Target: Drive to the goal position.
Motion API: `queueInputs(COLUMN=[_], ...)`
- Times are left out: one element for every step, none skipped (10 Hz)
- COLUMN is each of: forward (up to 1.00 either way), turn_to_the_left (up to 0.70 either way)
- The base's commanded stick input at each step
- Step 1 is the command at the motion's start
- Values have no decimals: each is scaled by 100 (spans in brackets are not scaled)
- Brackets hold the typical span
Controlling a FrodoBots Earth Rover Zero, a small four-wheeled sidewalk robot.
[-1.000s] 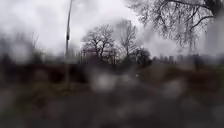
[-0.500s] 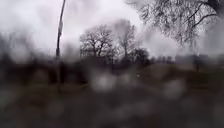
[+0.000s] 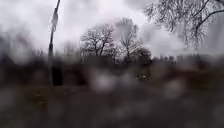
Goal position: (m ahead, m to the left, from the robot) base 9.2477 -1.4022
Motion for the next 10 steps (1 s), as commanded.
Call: queueInputs(forward=[100,100,100,100,100,100,100,100,100,100], turn_to_the_left=[14,0,0,0,0,0,0,0,0,0])
